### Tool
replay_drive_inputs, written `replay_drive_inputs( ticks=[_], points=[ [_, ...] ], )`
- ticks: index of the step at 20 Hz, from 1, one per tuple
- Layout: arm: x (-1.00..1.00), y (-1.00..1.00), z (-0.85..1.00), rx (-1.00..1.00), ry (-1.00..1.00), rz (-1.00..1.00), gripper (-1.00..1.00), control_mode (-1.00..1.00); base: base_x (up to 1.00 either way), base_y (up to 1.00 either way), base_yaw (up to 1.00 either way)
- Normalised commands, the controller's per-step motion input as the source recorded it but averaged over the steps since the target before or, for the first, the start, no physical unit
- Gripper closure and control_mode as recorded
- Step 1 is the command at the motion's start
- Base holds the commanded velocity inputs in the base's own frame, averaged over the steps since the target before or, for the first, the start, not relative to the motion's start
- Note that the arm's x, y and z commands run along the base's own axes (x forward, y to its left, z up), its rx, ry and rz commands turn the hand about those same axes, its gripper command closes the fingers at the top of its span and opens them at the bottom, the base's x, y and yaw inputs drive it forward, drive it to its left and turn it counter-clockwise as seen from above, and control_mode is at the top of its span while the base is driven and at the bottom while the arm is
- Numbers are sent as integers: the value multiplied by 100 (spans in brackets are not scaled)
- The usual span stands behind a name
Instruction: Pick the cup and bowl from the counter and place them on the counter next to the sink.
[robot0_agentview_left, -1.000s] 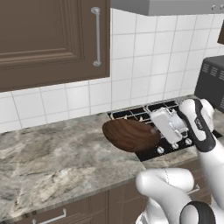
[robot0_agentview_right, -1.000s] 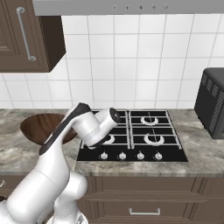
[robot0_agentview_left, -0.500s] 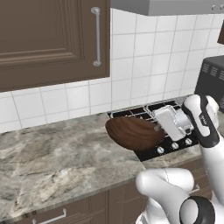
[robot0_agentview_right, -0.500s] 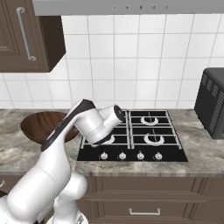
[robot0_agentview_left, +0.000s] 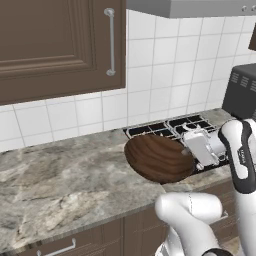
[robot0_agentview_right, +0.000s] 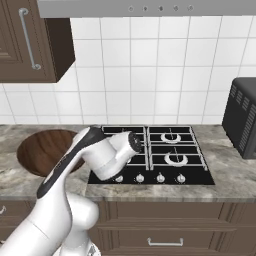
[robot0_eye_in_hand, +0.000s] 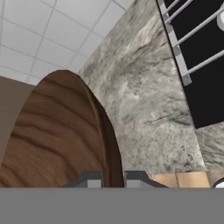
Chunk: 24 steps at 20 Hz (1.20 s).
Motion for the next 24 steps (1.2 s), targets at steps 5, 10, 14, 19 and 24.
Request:
replay_drive_inputs(
  ticks=[5, 10, 14, 19, 24],
  points=[
    [-20, 0, 0, 0, -1, 0, 100, -100, 0, 0, 0],
    [-1, 0, 0, 0, 0, 0, 100, -100, 0, 0, 0],
    [0, 0, 0, 0, 0, 0, 100, -100, 0, 0, 0],
    [0, 0, 0, 0, 0, 0, 100, -100, 0, 0, 0],
    [0, 0, 0, 0, 0, 0, 100, 100, 0, 0, 0]
  ],
)
